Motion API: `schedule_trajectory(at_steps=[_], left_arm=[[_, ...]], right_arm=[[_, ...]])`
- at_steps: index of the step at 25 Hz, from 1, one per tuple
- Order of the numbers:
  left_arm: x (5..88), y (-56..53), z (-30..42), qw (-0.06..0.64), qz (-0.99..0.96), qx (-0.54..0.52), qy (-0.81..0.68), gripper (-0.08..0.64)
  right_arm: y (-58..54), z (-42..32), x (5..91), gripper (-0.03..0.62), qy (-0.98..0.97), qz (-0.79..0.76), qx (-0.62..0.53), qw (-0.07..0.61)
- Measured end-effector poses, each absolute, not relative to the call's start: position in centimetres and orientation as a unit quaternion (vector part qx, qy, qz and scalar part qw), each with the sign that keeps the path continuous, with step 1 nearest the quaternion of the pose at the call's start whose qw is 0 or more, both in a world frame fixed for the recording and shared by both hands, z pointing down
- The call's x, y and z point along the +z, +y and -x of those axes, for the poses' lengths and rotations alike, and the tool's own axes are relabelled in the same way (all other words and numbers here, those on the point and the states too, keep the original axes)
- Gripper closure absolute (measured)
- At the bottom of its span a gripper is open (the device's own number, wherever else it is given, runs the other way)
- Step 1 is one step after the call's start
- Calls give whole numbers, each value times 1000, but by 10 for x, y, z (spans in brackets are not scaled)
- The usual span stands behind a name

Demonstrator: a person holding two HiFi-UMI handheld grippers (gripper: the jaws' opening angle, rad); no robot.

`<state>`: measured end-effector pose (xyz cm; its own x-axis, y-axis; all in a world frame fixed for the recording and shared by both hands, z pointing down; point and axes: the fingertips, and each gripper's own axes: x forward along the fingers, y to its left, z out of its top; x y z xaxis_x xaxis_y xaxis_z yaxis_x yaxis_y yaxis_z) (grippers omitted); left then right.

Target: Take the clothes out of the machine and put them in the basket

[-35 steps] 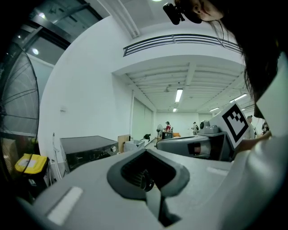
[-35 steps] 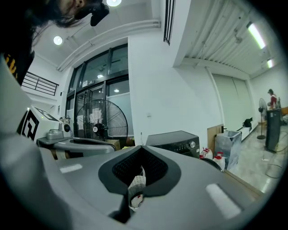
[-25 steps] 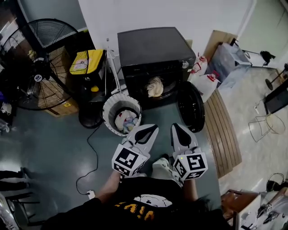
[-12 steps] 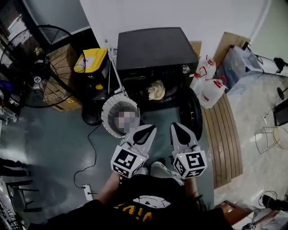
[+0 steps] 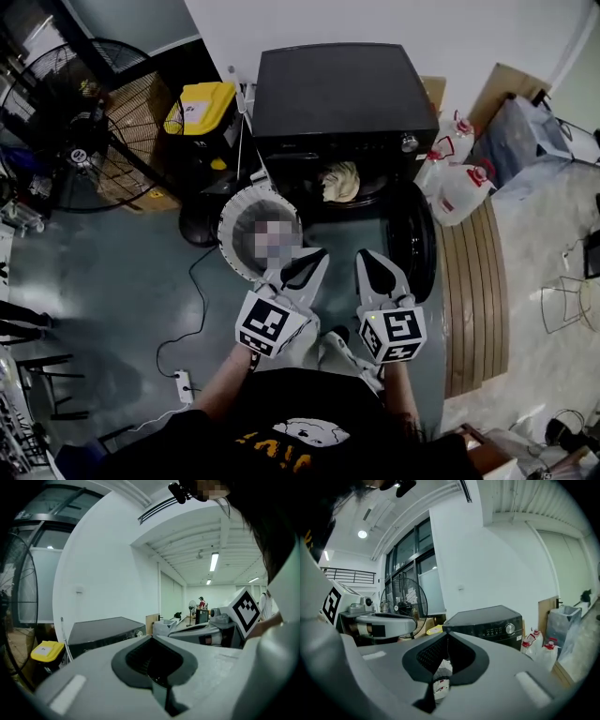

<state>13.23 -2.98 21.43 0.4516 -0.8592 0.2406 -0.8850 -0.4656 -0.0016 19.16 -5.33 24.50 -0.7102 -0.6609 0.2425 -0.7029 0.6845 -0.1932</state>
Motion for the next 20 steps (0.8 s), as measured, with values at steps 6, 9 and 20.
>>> schedule_trajectory(at_steps=[6,9,20], left_arm=[[253,-74,-96,60,-856,115,-501,559],[271,-94,-76,77,-862,112,-488,558],[336,-164,-23,85,-884,122,-444,558]], right_arm=[[-105,-158,278,560,-910,-381,134,97],[-129,-142,295,550,-902,-394,144,106],[-221,-98,382,490,-881,-423,167,133]])
